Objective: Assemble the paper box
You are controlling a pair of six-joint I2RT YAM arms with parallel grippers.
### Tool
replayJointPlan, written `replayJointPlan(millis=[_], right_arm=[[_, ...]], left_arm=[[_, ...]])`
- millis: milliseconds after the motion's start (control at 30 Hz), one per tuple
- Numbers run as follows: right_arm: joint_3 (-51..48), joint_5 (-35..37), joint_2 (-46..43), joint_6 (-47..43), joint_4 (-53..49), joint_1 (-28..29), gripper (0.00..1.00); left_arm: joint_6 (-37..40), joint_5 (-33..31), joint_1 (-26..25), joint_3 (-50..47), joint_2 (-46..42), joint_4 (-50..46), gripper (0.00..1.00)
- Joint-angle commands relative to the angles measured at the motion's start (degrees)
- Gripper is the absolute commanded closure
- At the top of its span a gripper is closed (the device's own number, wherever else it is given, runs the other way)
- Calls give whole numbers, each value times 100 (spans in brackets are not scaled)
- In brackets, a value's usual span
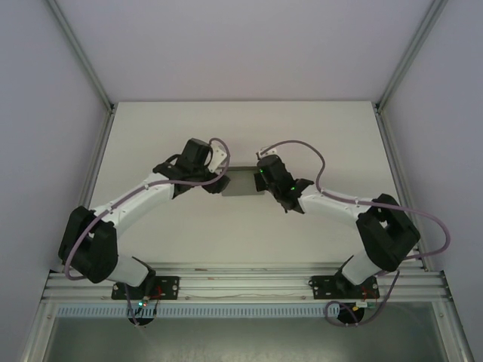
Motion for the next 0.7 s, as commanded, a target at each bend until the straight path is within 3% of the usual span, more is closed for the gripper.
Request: replayJointPlan(millis=[0,300,667], right_arm=[[-104,-89,261,10,-891,74,100],[72,-282,383,-169,-1077,70,100],[-173,-171,395,-342,-838,72,100]], left_arm=[[120,204,225,239,185,60,33],[1317,1185,574,935,719,-477,40],[1510,1163,585,1319,1186,-888,61]])
